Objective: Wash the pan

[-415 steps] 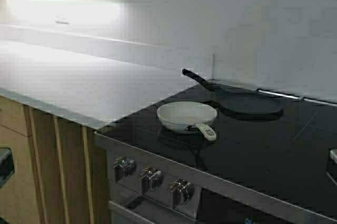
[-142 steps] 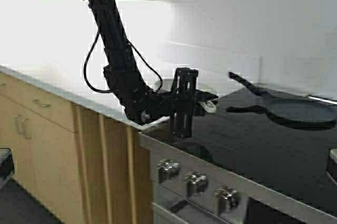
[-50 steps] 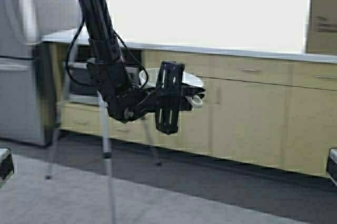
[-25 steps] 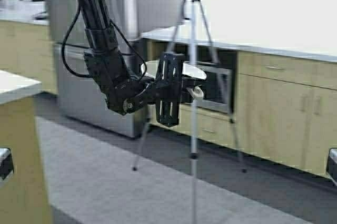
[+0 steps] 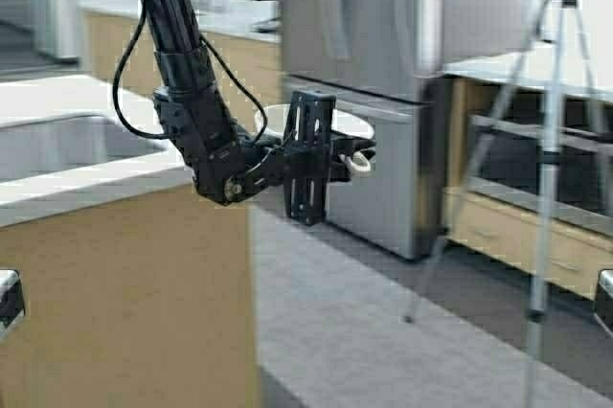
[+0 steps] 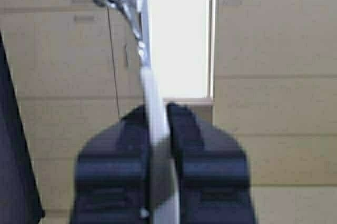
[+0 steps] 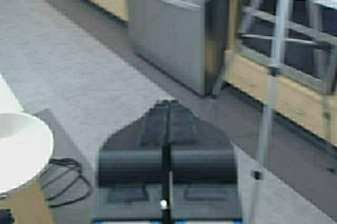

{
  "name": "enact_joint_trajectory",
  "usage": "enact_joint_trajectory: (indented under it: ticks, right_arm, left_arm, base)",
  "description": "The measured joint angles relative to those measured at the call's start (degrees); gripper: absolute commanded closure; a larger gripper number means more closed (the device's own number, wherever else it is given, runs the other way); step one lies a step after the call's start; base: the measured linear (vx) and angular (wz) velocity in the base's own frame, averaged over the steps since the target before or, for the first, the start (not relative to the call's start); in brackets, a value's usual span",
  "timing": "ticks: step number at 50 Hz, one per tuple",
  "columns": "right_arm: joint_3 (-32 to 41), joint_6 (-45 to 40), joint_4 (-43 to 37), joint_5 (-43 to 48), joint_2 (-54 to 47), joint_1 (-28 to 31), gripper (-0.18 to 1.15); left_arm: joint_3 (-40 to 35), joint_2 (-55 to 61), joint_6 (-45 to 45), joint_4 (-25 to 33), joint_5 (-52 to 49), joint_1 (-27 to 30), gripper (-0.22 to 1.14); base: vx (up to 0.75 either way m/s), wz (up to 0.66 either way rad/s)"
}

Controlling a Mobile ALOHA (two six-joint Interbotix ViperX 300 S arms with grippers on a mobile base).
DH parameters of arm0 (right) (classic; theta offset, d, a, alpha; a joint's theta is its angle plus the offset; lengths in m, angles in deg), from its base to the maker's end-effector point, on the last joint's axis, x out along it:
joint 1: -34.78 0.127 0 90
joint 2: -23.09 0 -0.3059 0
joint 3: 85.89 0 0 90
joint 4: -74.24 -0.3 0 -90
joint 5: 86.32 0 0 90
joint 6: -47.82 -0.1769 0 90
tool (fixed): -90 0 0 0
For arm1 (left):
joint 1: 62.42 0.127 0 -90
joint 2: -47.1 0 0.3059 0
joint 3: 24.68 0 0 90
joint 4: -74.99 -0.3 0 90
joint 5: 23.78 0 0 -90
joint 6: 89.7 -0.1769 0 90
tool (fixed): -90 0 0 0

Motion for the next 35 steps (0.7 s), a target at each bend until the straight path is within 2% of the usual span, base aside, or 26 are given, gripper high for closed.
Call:
enact_joint_trajectory:
  ticks: [14,23,35]
  right_arm:
    - [-0.09,-0.09,0.00,-0.09,-0.18,-0.09,0.90]
    - [-0.44,-0.09,0.09,-0.09,0.09,0.09,0.90]
    - [-0.44,-0.09,0.09,0.00,0.09,0.09,0.90]
  left_arm:
    - [-0.35,0.09,1.41,-2.29,0.00,-0.79,0.89]
    - [-1.41,1.14,1.49,-5.98,0.00,0.18,0.89]
    - [-1.32,2.46,2.64,-6.68,0.00,0.26,0.89]
  base:
    - [0.16,0.54]
    - [0.18,0.69]
    - [0.17,0.47]
